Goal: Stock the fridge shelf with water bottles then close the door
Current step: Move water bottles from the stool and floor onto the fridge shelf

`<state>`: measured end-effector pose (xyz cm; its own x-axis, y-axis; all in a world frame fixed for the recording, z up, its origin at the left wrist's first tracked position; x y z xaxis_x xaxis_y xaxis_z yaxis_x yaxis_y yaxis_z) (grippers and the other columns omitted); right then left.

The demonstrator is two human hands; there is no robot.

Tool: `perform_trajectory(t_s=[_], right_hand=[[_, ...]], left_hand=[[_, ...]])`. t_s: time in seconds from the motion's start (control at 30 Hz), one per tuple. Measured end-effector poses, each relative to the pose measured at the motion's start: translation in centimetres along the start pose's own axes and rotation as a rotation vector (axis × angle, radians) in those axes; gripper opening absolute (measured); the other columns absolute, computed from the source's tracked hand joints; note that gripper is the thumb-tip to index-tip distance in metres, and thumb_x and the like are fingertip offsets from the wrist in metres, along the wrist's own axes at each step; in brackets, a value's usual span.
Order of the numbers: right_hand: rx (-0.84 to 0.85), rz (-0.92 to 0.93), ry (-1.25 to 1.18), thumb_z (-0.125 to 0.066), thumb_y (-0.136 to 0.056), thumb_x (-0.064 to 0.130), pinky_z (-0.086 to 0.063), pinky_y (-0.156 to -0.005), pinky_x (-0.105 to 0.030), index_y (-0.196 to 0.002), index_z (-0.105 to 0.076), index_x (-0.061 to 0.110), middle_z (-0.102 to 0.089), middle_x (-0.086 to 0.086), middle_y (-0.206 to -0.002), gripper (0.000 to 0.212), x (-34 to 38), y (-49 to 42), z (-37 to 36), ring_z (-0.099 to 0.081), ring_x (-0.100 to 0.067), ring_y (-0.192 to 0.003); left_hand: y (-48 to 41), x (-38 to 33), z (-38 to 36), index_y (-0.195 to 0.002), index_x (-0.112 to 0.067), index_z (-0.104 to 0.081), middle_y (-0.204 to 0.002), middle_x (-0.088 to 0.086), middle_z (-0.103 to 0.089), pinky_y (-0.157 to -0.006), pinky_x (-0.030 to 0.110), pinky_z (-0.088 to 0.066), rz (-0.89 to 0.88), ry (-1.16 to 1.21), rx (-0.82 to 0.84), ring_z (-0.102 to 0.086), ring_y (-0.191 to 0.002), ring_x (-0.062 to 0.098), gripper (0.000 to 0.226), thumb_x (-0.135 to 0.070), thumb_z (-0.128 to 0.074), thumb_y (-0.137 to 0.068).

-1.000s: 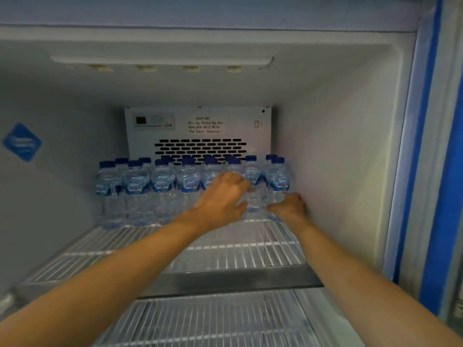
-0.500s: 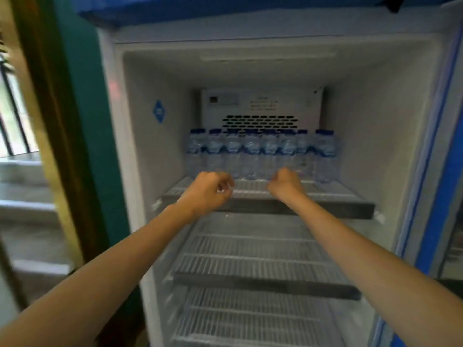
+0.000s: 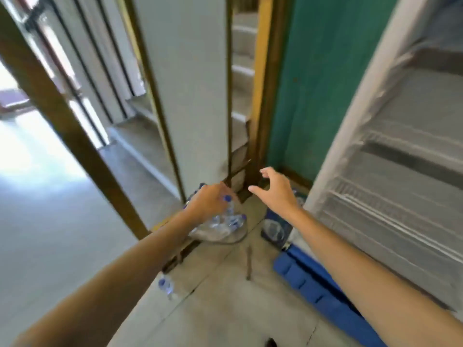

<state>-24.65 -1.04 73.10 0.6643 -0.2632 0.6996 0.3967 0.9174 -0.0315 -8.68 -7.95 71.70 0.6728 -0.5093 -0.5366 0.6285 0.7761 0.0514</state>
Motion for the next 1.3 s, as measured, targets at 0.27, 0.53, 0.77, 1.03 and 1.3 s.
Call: perform_trajectory(t_s=[0.27,0.53,0.77,1.03,1.3], right_hand=[[0.451,-0.11,-0.024,-0.075,-0.079,0.036,-0.04,-0.094,-0.028,-0.13,-0.05,0.016,-0.055,-0.006,-0.125,0.06,-7.0,3.2,-27.7,-0.05,-0.022,-0.12],[0.762,-0.123,0.044,-0.071,-0.08,0.039,-0.043,-0.095,-0.029,-0.133,-0.045,0.024,-0.053,0.001,-0.127,0.061,-20.1,6.8,-55.4,-0.048,-0.016,-0.12],[0.778,-0.108,-0.143,-0.083,-0.071,0.025,-0.036,-0.102,-0.03,-0.143,-0.031,0.021,-0.042,-0.003,-0.142,0.089,-27.8,5.4,-79.4,-0.04,-0.023,-0.132],[0.562,-0.038,-0.376,-0.088,-0.062,0.014,-0.045,-0.096,-0.03,-0.139,-0.033,0.022,-0.051,0.0,-0.131,0.095,-32.0,1.4,-93.6,-0.051,-0.017,-0.118],[0.505,-0.06,-0.4,-0.082,-0.069,0.015,-0.048,-0.071,-0.018,-0.107,-0.052,0.027,-0.063,0.005,-0.096,0.05,-32.5,2.9,-87.4,-0.061,-0.013,-0.087]], left_hand=[[10.2,24.8,-11.7,-0.111,-0.012,-0.058,-0.106,0.006,-0.066,-0.071,0.025,-0.041,0.534,0.084,-0.052,-0.062,-0.097,0.025,0.026,-0.011,-0.058,-0.085],[16.1,45.5,-30.4,-0.119,-0.017,-0.054,-0.11,0.002,-0.061,-0.074,0.021,-0.039,0.855,0.215,-0.105,-0.056,-0.099,0.014,0.032,-0.016,-0.06,-0.087],[16.2,61.1,-45.2,-0.111,-0.013,-0.059,-0.098,0.007,-0.064,-0.078,0.028,-0.047,0.885,0.274,-0.287,-0.058,-0.091,0.018,0.031,-0.013,-0.064,-0.08],[16.6,69.0,-53.2,-0.11,-0.013,-0.06,-0.093,0.004,-0.064,-0.077,0.026,-0.048,0.869,0.273,-0.414,-0.06,-0.087,0.018,0.03,-0.007,-0.061,-0.081],[15.7,65.5,-50.8,-0.108,-0.014,-0.061,-0.088,0.002,-0.065,-0.077,0.03,-0.052,0.842,0.276,-0.442,-0.061,-0.084,0.016,0.027,-0.006,-0.059,-0.082]])
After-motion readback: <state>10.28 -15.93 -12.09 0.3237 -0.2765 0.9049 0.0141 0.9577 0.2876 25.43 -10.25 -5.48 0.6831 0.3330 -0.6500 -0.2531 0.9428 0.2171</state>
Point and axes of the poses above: each hand's wrist, its own y-axis away from the middle knuckle, its own z-axis out of the back of the hand, x = y × z, the point moved 7 cm from there along -y, towards the middle knuckle
